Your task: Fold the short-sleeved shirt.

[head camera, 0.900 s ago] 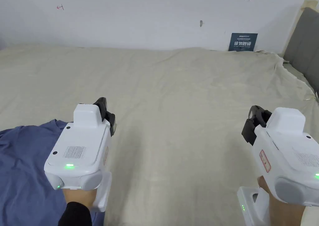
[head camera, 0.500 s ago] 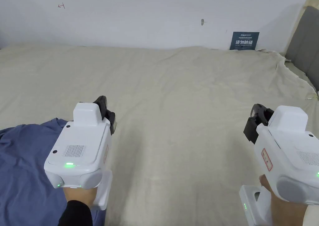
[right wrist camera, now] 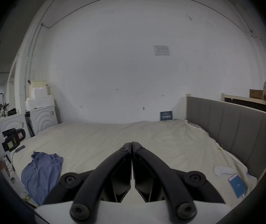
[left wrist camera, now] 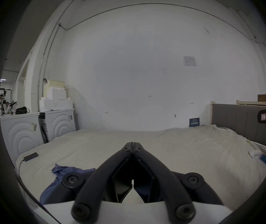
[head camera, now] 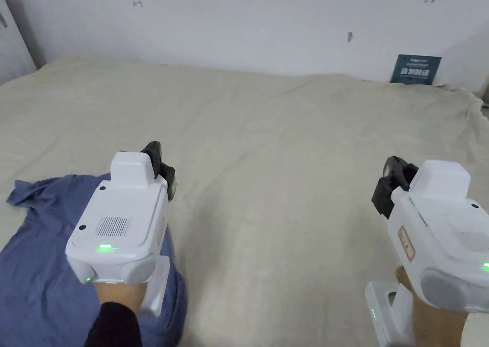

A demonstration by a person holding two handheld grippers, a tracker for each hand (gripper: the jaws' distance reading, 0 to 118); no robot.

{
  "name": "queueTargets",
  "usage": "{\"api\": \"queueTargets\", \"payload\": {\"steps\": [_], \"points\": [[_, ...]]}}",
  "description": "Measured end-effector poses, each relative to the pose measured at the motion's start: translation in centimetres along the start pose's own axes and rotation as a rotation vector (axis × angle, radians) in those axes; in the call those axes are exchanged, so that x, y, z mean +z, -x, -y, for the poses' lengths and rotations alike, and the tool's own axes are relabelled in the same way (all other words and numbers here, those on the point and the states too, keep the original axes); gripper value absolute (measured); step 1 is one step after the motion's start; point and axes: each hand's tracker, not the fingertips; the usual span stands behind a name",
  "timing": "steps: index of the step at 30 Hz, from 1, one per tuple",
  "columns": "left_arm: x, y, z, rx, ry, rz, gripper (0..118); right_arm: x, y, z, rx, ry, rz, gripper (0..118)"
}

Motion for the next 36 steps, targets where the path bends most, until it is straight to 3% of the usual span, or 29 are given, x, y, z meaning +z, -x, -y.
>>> {"api": "queueTargets", "payload": {"steps": [14,20,26,36], "points": [[6.8,15.4,0.0,-0.009,0.017,-0.355,0,-4.0,14.8,0.5,0.018,0.010,-0.340,0],[10.2,19.5,0.0,0.000,0.020,-0.472,0,-4.1,19.2,1.1,0.029,0.021,-0.443,0],[12.2,21.4,0.3,0.010,0.022,-0.533,0,-3.9,21.3,1.5,0.049,0.027,-0.493,0],[11.0,21.7,1.0,0.049,0.044,-0.502,0,-4.4,21.0,1.4,0.062,0.031,-0.487,0]]}}
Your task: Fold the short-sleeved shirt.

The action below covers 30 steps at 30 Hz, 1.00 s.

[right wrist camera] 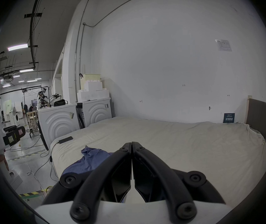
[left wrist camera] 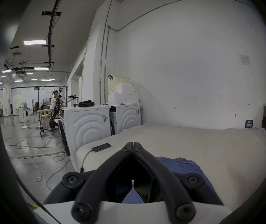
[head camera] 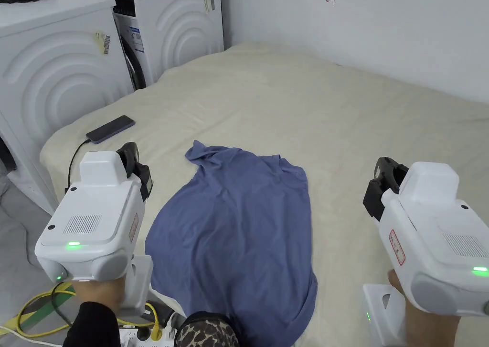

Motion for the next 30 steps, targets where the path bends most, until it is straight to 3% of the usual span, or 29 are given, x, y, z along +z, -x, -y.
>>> {"api": "queueTargets", "payload": {"steps": [8,12,14,18,19,30], "points": [[-6.4,-2.9,1.3,0.057,0.154,0.085,0,-0.8,-1.8,0.5,0.035,0.024,0.041,0],[-11.0,-5.2,2.4,0.076,0.318,0.132,0,-1.8,-3.0,1.1,0.040,0.044,0.068,0],[-13.6,-6.7,3.1,0.081,0.421,0.150,12,-2.3,-3.7,1.4,0.040,0.057,0.084,0],[-17.7,-9.4,5.0,0.100,0.571,0.146,99,-3.3,-5.1,2.1,0.037,0.079,0.114,0],[-18.9,-10.1,5.8,0.111,0.623,0.135,108,-3.6,-5.4,2.3,0.036,0.086,0.121,0],[-25.9,-14.0,15.1,0.066,1.018,0.125,108,-4.2,-9.0,5.1,0.021,0.166,0.187,0]]}}
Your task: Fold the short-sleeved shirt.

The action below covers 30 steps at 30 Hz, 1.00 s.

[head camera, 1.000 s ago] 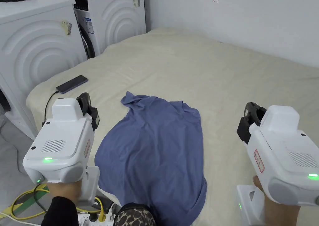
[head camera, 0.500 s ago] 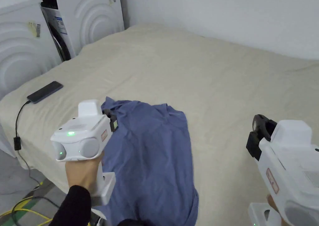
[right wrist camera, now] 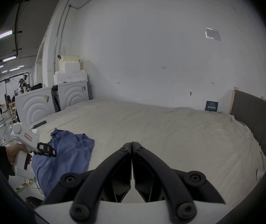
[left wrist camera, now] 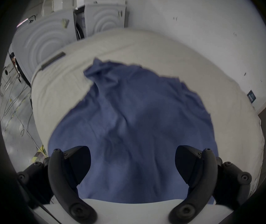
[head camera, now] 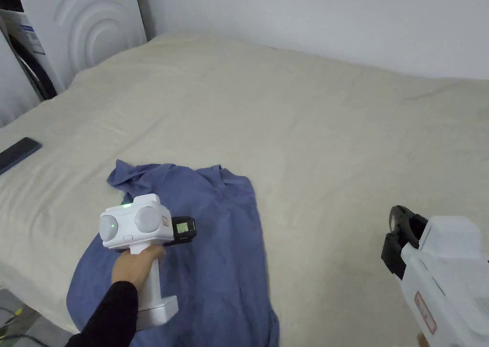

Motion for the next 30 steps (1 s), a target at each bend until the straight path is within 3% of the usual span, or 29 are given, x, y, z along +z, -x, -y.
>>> {"api": "queueTargets", "payload": {"steps": [2,3,5,6,12,18,27,30], "points": [[-1.6,-0.3,0.6,-0.012,0.065,0.006,99,0.0,-0.4,0.4,-0.005,0.009,0.007,0],[-2.4,-0.3,1.0,-0.010,0.098,0.011,88,0.0,-0.6,0.5,-0.006,0.013,0.009,0],[-2.0,-0.8,1.5,-0.050,0.028,-0.021,87,0.1,-0.7,0.7,-0.004,0.017,0.012,0],[-1.7,-1.1,1.3,-0.045,0.052,-0.028,81,0.1,-0.8,0.8,-0.003,0.020,0.012,0],[-0.7,-2.5,2.2,-0.206,0.017,-0.051,1,0.5,-1.1,1.2,-0.021,0.029,0.012,0],[1.2,-1.1,2.8,-0.161,-0.007,0.039,0,1.7,-1.9,0.9,-0.019,0.017,0.012,0],[8.9,0.7,3.2,0.001,-0.123,0.305,0,5.2,-3.6,-0.4,-0.060,-0.023,0.043,0],[12.1,-0.4,3.0,-0.003,-0.171,0.371,0,6.6,-4.5,-0.6,-0.069,-0.045,0.057,0]]}}
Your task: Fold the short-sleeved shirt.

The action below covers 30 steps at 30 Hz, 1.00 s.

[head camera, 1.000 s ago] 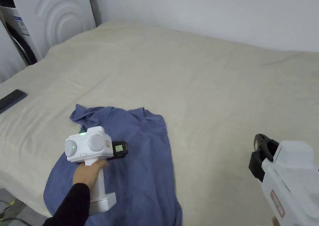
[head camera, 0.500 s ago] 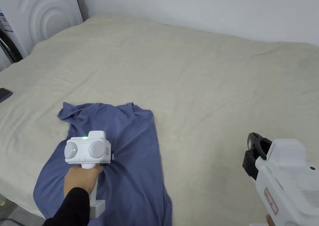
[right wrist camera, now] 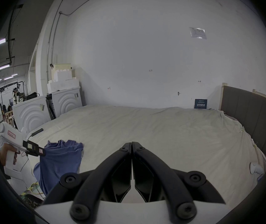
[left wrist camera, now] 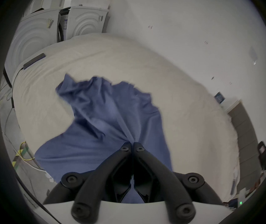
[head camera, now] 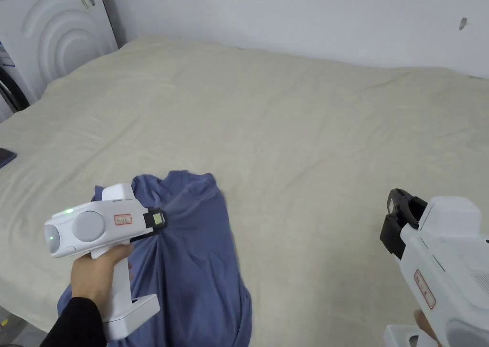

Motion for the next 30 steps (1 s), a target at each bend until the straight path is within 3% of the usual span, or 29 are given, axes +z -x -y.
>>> {"api": "queueTargets", "payload": {"steps": [17,30], "points": [[8.3,-25.5,-4.6,-0.331,-0.142,0.451,0,10.5,-8.5,-2.0,-0.038,-0.124,0.187,0],[6.9,-39.5,0.2,-0.577,-0.057,0.672,0,15.7,-13.6,-2.4,-0.037,-0.156,0.333,0]]}}
